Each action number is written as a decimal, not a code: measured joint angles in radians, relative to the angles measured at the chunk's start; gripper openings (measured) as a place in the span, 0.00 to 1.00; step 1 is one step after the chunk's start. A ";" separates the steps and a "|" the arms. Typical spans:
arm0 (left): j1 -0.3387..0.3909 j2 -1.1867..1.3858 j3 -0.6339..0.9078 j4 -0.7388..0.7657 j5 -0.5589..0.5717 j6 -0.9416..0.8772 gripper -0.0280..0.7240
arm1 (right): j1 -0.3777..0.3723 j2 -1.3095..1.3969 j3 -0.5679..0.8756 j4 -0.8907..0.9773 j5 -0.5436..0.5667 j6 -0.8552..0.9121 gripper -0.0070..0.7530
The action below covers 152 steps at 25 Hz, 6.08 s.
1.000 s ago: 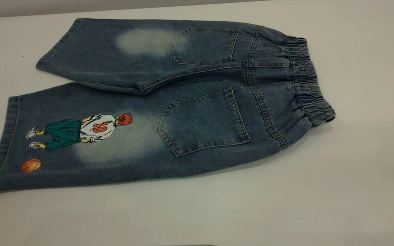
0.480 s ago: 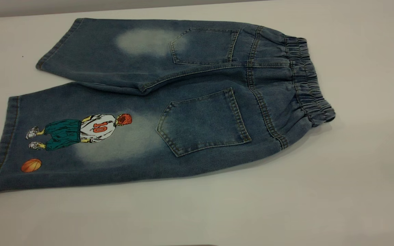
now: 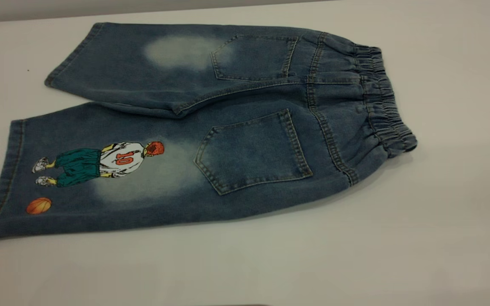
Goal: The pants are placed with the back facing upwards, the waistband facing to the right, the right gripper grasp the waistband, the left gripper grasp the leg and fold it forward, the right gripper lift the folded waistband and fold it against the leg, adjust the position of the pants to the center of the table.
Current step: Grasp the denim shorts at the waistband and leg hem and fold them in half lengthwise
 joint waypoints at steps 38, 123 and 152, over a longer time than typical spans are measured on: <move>0.000 1.096 -0.101 -0.365 -0.713 0.288 0.65 | 0.000 1.800 -0.090 1.458 -0.448 -1.175 0.79; 0.000 1.859 -0.128 0.087 -0.778 0.001 0.59 | 0.000 2.162 -0.181 1.721 -0.255 -1.518 0.06; -0.001 1.271 -0.180 -0.060 -0.655 0.075 0.07 | 0.000 1.778 -0.290 1.463 -0.212 -1.301 0.06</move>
